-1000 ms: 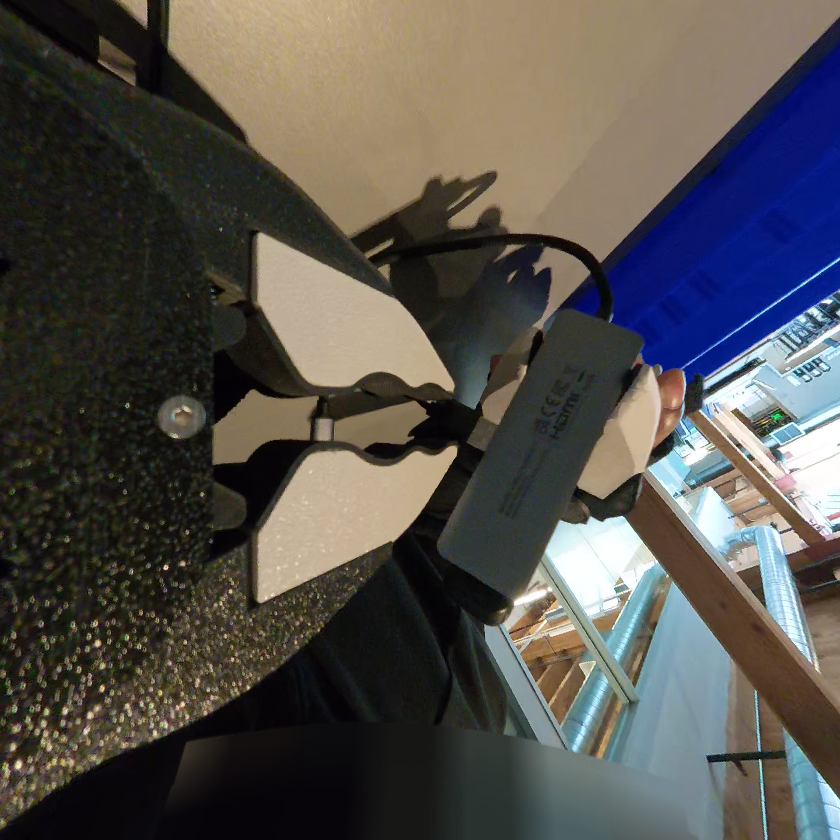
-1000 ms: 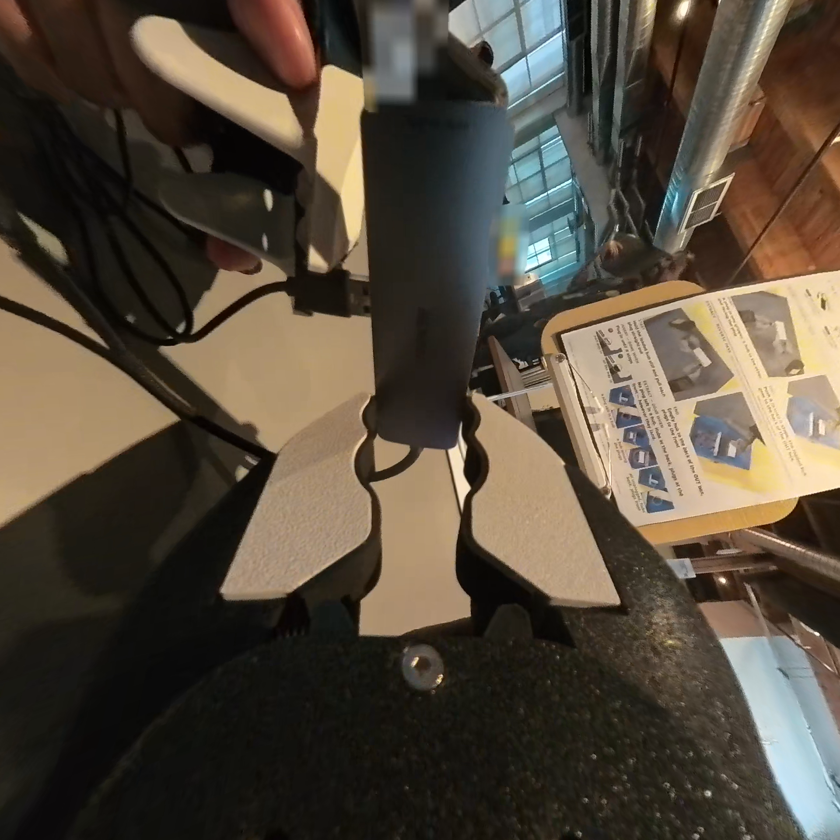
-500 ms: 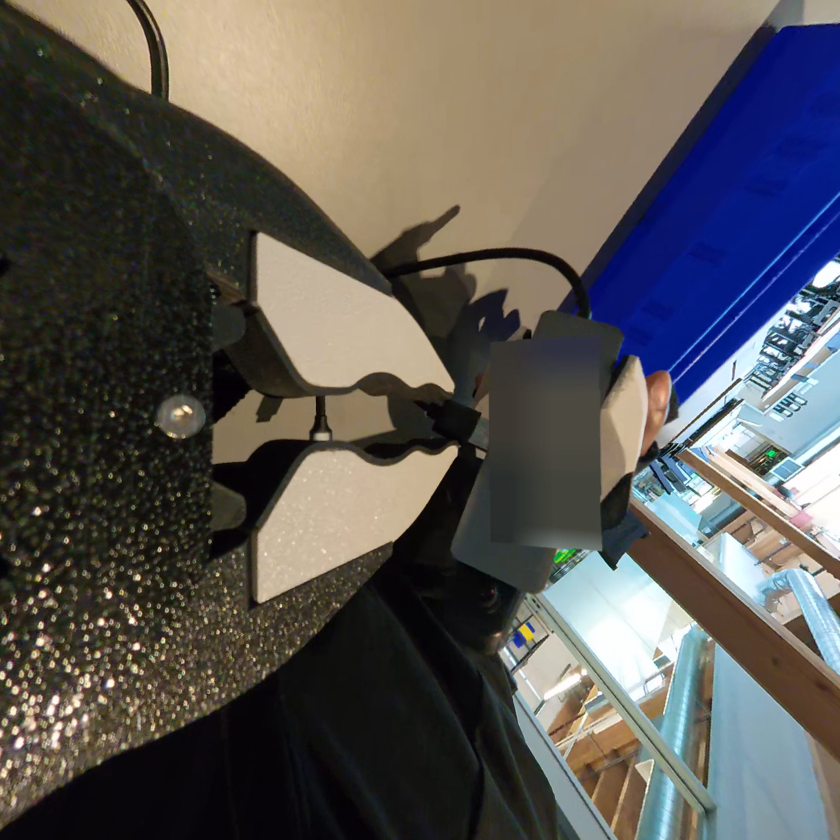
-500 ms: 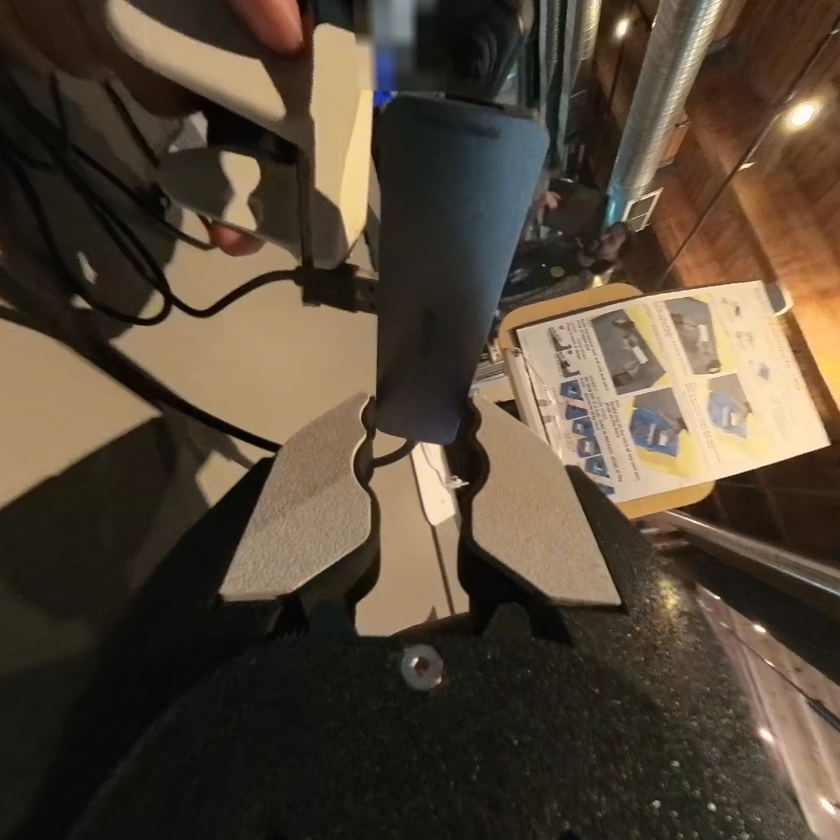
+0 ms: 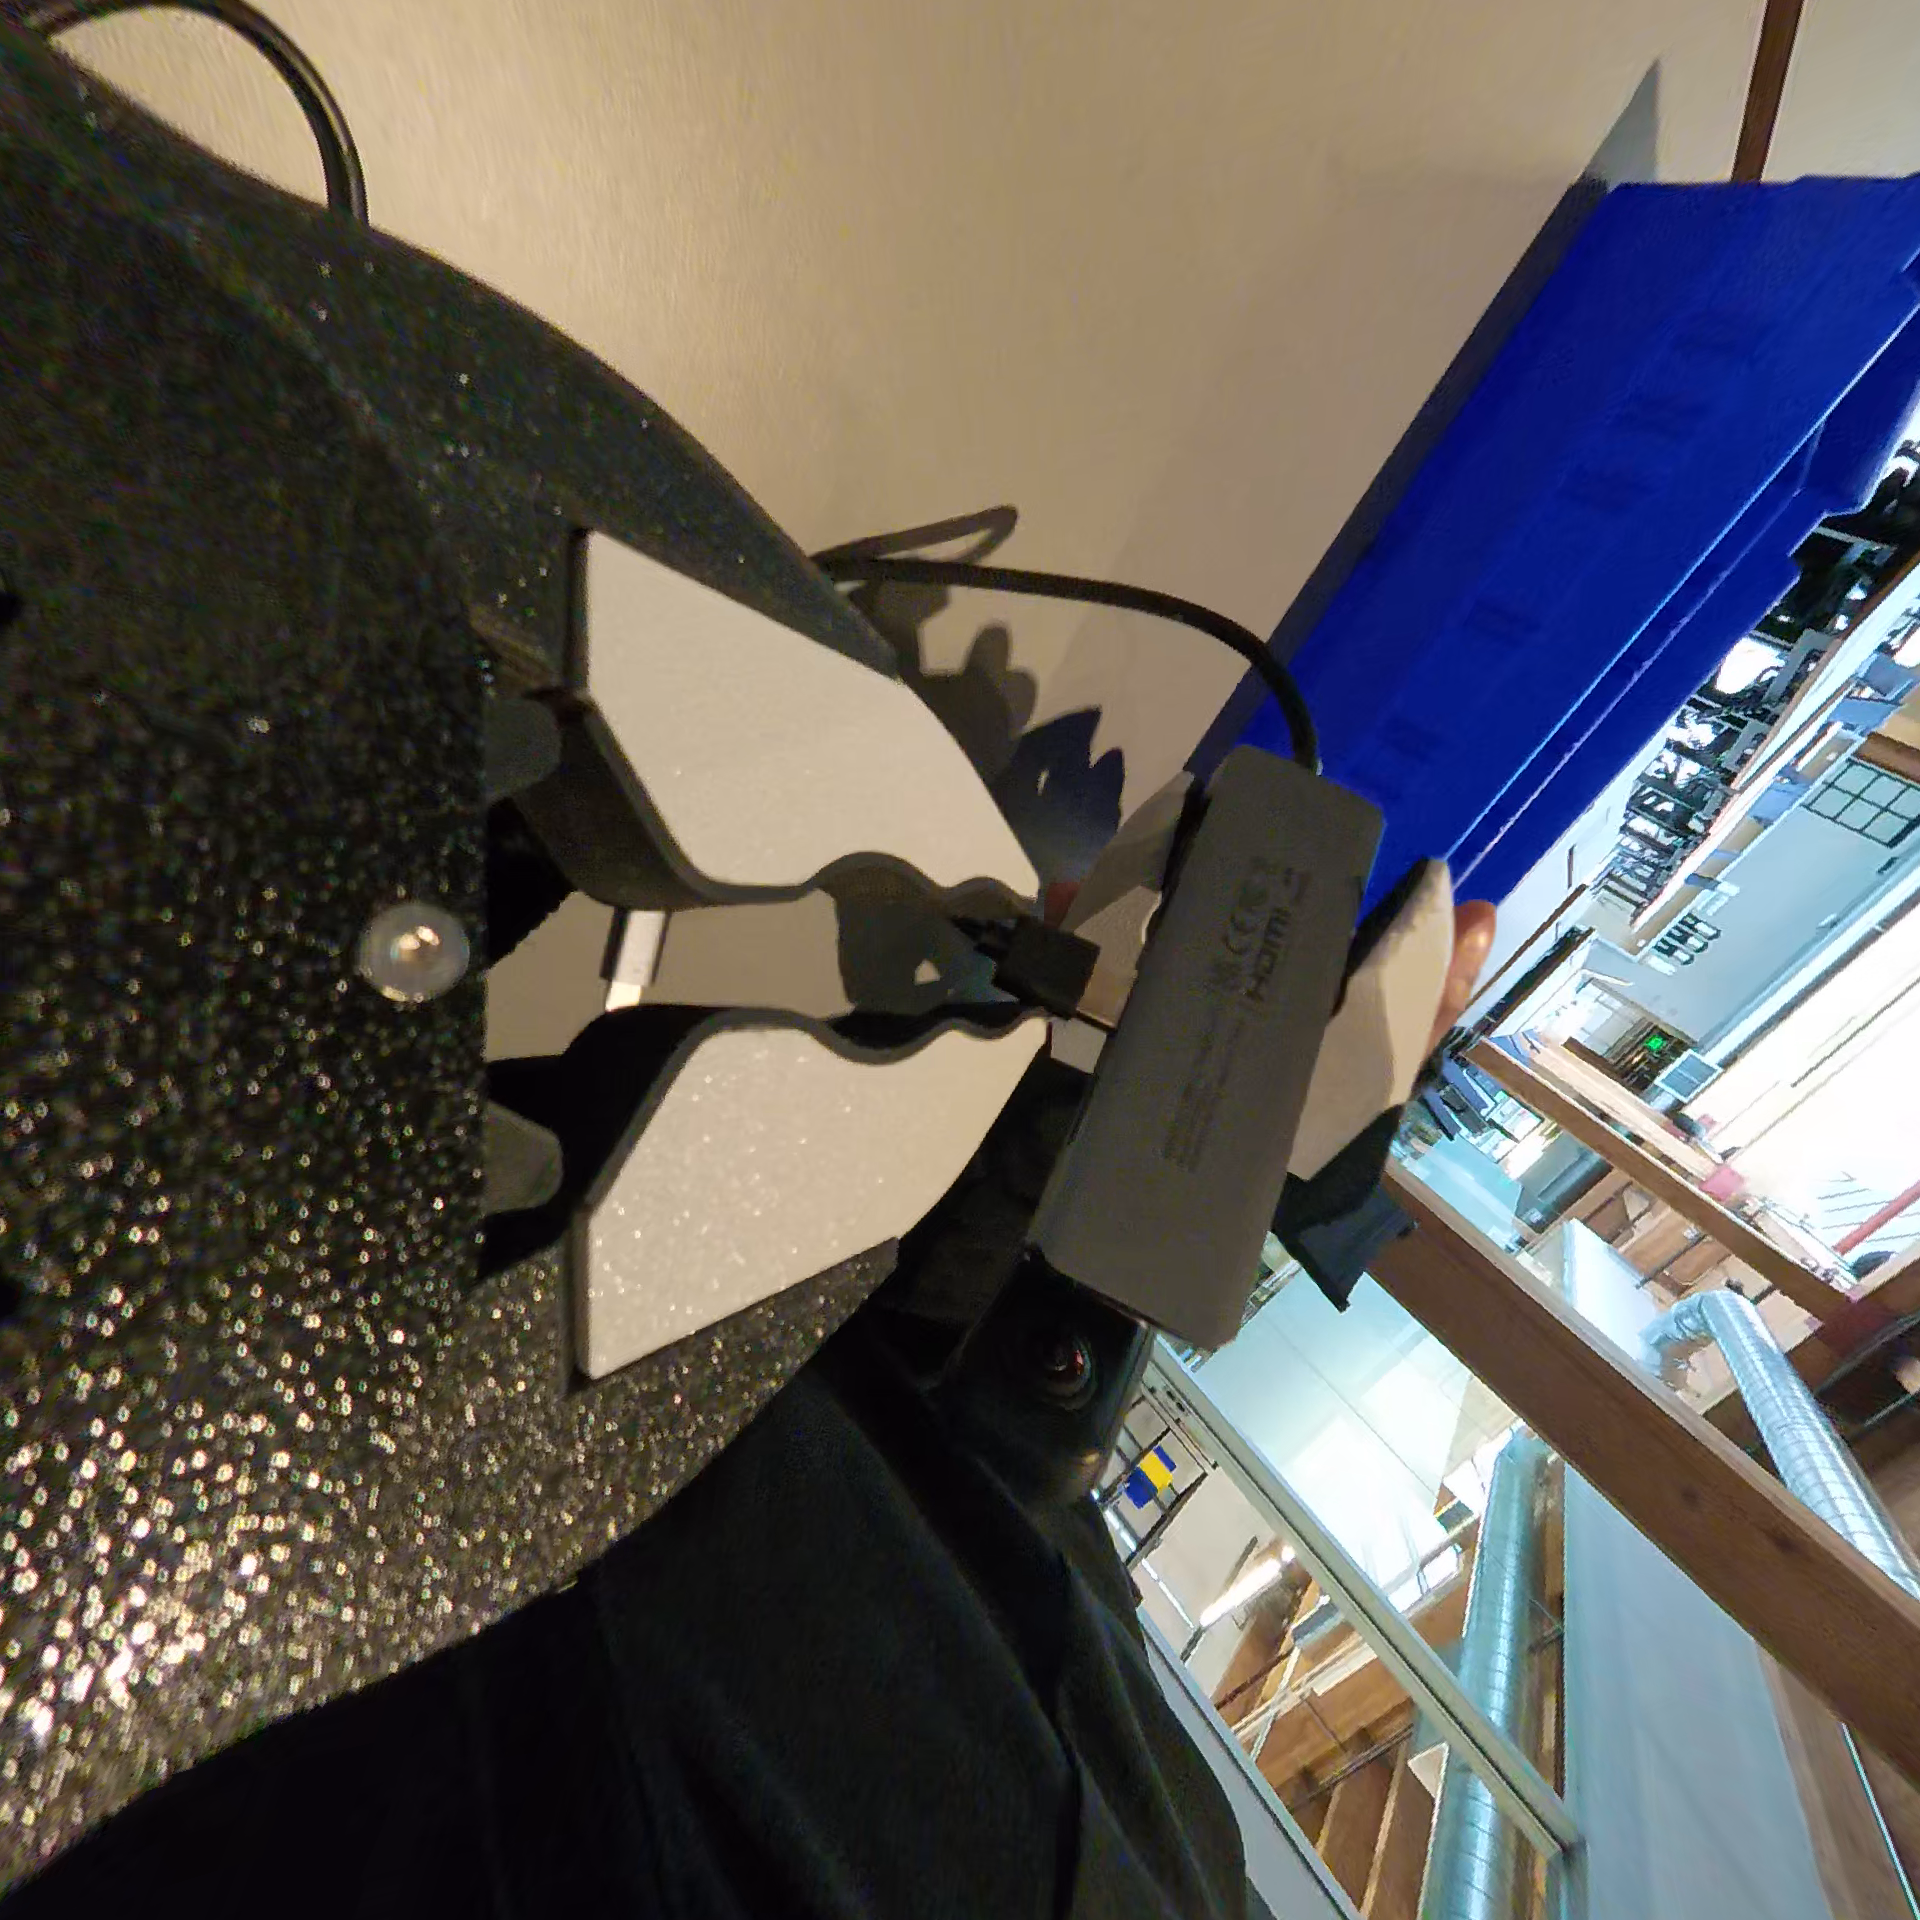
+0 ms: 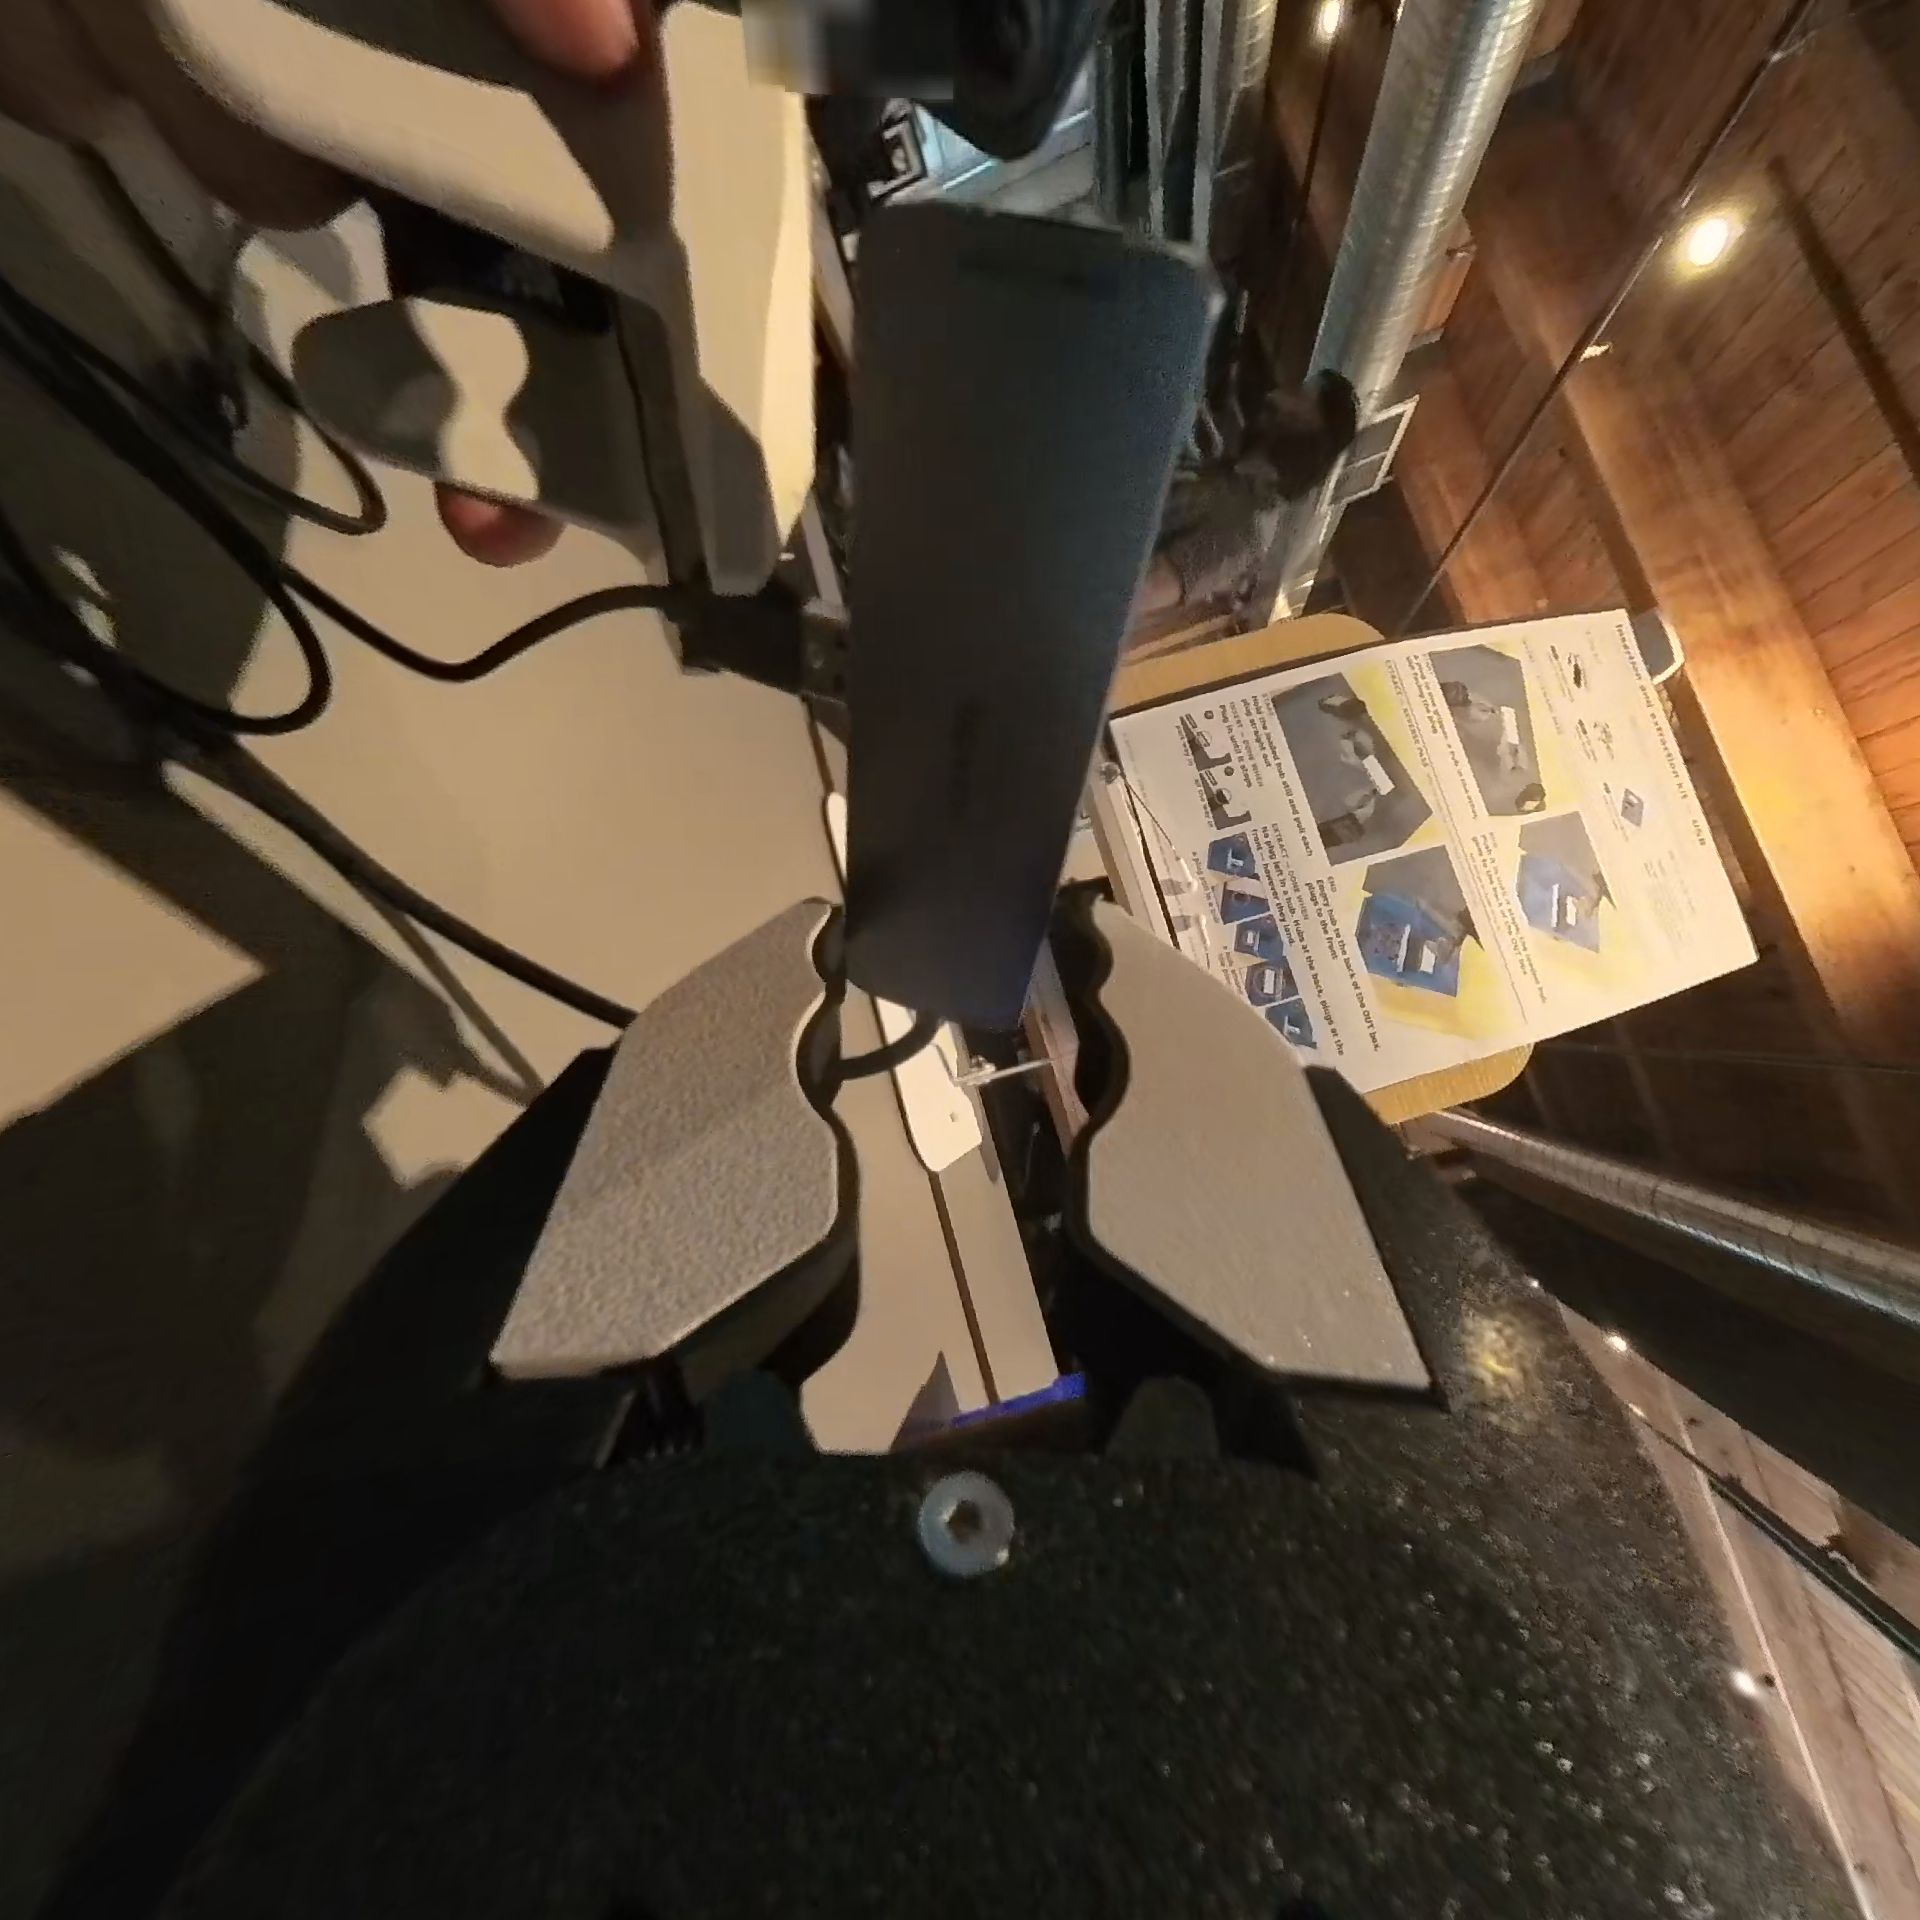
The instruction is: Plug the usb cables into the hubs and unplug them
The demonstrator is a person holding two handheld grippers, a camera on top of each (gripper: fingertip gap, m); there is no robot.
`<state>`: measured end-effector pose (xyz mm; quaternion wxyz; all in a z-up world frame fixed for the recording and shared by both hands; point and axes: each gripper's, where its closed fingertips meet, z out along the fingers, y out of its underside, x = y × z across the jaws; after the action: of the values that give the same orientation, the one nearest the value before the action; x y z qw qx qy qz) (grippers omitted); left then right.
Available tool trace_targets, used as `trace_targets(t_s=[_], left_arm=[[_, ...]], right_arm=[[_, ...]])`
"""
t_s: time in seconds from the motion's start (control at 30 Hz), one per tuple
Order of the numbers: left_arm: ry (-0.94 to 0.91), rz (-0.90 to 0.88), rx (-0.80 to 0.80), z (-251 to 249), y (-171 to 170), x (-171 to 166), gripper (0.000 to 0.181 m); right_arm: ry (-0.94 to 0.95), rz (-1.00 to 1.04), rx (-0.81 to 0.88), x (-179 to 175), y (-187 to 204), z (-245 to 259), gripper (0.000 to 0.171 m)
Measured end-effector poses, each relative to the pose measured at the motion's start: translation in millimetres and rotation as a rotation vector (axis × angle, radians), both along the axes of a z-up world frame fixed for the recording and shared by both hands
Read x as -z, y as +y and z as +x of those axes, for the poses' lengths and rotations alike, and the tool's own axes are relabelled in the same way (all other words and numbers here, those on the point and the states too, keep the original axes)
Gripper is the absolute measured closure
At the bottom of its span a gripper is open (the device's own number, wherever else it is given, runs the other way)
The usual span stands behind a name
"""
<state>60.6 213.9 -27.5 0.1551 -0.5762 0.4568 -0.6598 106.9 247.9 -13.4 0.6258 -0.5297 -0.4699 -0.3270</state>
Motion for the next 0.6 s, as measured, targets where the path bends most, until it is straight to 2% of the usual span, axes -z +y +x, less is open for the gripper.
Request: trace_targets(t_s=[0.2, 0.37, 0.5, 0.6], left_arm=[[-0.022, 0.021, -0.007, 1, 1, -1, 0.166], [-0.027, 0.031, -0.014, 1, 3, 0, 0.166], [-0.022, 0.057, -0.022, 1, 5, 2, 0.167], [0.002, 0.100, -0.027, 0, 7, 7, 0.167]], right_arm=[[0.092, -0.046, -0.010, -3, -2, 2, 0.118], [0.120, -0.094, -0.017, 0, -3, 1, 0.118], [0.114, -0.115, -0.034, 2, -5, -1, 0.119], [0.064, -0.124, -0.084, 5, -12, -7, 0.130]])
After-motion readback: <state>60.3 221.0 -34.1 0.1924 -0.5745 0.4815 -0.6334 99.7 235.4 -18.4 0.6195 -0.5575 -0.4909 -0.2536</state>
